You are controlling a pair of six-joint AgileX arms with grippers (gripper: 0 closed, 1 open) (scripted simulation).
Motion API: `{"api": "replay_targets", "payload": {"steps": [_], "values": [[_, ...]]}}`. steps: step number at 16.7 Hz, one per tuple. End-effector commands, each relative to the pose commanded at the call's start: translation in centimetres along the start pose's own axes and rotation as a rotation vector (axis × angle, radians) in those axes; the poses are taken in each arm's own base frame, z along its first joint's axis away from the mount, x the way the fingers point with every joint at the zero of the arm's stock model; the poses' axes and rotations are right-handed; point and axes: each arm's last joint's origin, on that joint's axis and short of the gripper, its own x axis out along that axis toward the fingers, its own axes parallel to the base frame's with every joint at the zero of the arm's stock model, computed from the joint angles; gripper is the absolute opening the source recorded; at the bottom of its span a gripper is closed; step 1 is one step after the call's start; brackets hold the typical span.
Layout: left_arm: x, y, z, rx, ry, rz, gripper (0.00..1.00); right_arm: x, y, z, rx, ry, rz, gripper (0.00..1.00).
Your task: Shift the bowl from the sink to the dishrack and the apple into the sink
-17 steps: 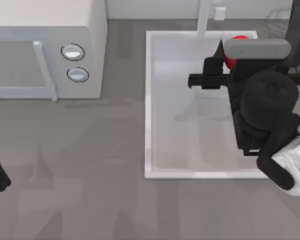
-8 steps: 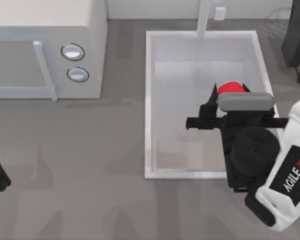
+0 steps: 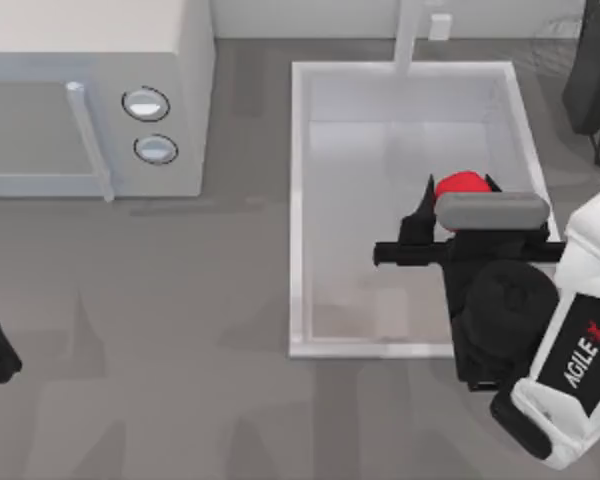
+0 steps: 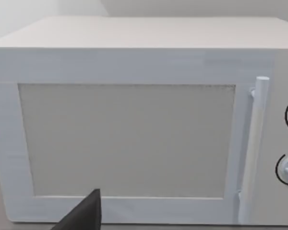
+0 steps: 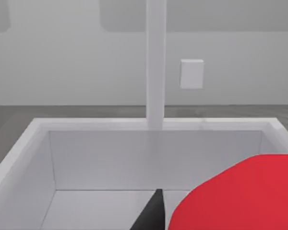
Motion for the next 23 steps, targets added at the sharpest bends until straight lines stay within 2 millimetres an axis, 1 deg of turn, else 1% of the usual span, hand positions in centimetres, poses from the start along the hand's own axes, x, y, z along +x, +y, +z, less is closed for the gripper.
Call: {"api": "replay_targets", "payload": {"steps": [11, 12, 21, 23], "values": [[0.0, 0.0, 0.0, 0.0, 0.0, 0.0, 1.0, 0.0, 0.0, 0.0, 0.0, 0.0, 0.0, 0.98], [0.0, 0.0, 0.0, 0.0, 0.0, 0.0, 1.0, 0.0, 0.0, 0.0, 0.0, 0.0, 0.0, 1.0], [0.0, 0.0, 0.0, 0.0, 0.0, 0.0, 1.0, 0.02, 0.01, 0.02, 0.001, -0.001, 0.0, 1.0], [0.0, 0.0, 0.0, 0.0, 0.0, 0.0, 1.0, 0.15, -0.35, 0.53, 0.002, 0.004, -0.004, 1.0]]}}
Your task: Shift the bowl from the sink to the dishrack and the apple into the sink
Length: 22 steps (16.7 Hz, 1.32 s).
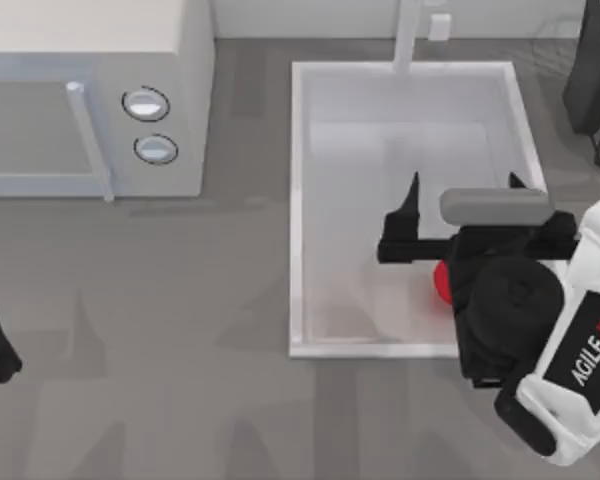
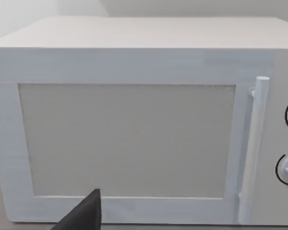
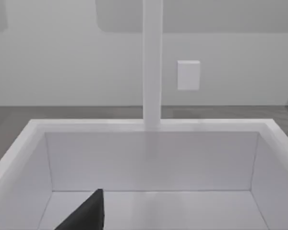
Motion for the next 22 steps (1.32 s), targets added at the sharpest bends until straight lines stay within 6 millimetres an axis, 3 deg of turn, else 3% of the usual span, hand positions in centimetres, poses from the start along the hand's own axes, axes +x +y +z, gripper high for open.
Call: {"api": "replay_targets", "payload": {"steps": [3, 7, 10, 13, 17, 22], "values": [[0.0, 0.0, 0.0, 0.0, 0.0, 0.0, 1.0, 0.4, -1.6, 2.1, 0.004, 0.015, -0.02, 1.0], [0.0, 0.0, 0.0, 0.0, 0.0, 0.0, 1.0, 0.0, -5.4, 7.0, 0.018, 0.025, -0.061, 1.0], [0.0, 0.0, 0.0, 0.0, 0.0, 0.0, 1.0, -1.9, -9.2, 10.8, 0.031, 0.021, -0.089, 1.0], [0.0, 0.0, 0.0, 0.0, 0.0, 0.0, 1.0, -5.4, -12.9, 13.5, 0.043, 0.007, -0.105, 1.0], [0.0, 0.0, 0.0, 0.0, 0.0, 0.0, 1.0, -10.7, -16.3, 14.3, 0.045, -0.02, -0.095, 1.0], [0.0, 0.0, 0.0, 0.0, 0.0, 0.0, 1.0, -15.2, -18.0, 12.0, 0.018, -0.033, -0.038, 1.0]]}}
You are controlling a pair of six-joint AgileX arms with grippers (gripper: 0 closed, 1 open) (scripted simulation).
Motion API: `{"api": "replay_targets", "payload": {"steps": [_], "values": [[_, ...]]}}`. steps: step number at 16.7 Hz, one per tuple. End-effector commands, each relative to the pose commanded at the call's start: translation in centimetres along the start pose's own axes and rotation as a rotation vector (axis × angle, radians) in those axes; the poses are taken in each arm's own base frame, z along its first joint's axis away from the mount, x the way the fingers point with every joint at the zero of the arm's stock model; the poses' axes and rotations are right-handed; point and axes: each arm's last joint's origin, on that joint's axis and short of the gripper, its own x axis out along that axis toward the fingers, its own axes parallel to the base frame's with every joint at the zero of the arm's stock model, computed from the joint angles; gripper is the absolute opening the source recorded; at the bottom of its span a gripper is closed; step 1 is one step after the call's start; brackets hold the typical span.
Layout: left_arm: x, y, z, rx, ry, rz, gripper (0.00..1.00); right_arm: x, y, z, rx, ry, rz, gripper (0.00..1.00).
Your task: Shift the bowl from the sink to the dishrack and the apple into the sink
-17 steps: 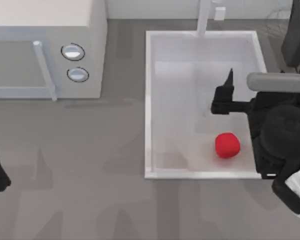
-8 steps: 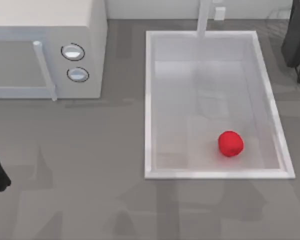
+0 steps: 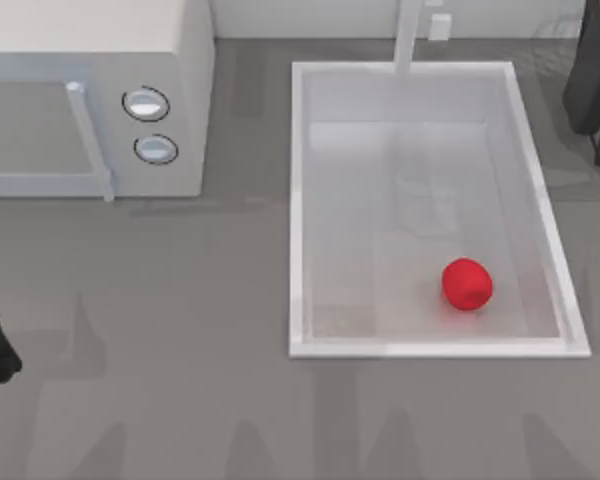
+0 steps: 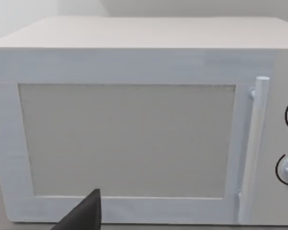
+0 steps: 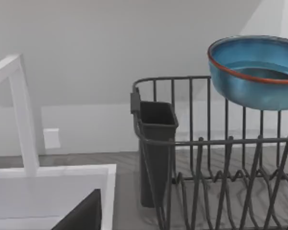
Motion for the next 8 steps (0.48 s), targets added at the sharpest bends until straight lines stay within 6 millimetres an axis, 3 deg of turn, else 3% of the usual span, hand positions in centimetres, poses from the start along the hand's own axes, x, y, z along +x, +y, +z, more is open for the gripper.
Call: {"api": "replay_targets", "payload": {"steps": [4, 8], "values": [[0.0, 0.0, 0.0, 0.0, 0.0, 0.0, 1.0, -1.2, -0.4, -2.0, -0.017, 0.021, 0.044, 1.0], [0.0, 0.0, 0.0, 0.0, 0.0, 0.0, 1.0, -1.3, -0.5, -2.4, -0.02, 0.029, 0.052, 1.0]]}}
